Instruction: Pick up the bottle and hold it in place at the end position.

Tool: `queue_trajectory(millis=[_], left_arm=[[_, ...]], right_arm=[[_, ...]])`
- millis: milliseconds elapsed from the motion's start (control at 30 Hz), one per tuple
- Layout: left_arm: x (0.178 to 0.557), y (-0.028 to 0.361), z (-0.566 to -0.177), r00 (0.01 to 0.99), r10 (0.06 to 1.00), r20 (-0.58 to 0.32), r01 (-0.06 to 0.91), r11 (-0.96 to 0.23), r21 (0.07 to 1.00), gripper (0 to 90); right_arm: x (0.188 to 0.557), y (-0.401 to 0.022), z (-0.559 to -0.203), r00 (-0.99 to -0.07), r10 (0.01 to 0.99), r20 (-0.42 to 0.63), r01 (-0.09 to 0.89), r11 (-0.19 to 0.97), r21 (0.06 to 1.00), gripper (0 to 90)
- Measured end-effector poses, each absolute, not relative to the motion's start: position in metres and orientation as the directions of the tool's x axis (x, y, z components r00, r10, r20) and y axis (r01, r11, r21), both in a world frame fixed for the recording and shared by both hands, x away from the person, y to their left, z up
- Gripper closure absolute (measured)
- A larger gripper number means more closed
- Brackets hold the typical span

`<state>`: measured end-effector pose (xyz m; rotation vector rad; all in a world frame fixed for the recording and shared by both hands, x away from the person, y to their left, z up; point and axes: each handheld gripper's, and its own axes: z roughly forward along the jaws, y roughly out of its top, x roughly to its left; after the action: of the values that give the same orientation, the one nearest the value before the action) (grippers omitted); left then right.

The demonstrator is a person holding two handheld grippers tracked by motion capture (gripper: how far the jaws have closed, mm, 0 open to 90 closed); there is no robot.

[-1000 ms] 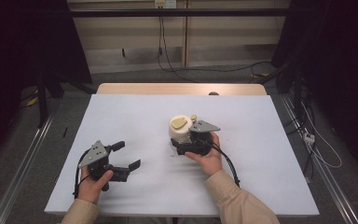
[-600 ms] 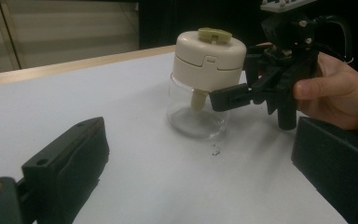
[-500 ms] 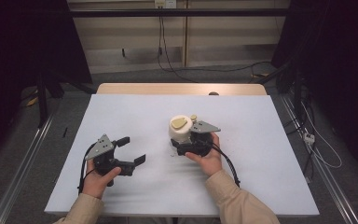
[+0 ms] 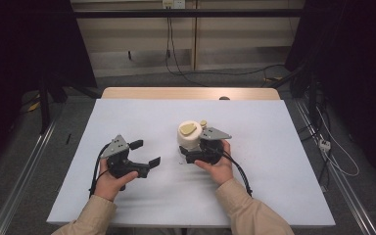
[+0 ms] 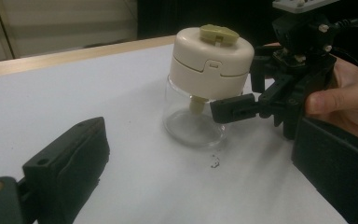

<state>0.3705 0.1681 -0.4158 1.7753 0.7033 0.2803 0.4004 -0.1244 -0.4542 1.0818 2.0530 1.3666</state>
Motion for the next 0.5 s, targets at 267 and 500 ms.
queue_trajectory(millis=[267, 500], left_arm=[[0.376, 0.161, -0.415, 0.791, 0.588, -0.170, 0.331, -0.178, 0.927, 4.9], [0.379, 0.155, -0.411, 0.795, 0.583, -0.167, 0.329, -0.184, 0.926, 6.6]], right_arm=[[0.401, -0.124, -0.456, -0.595, 0.802, 0.050, 0.369, 0.217, 0.904, 4.9], [0.401, -0.124, -0.457, -0.598, 0.800, 0.051, 0.369, 0.218, 0.904, 4.9]])
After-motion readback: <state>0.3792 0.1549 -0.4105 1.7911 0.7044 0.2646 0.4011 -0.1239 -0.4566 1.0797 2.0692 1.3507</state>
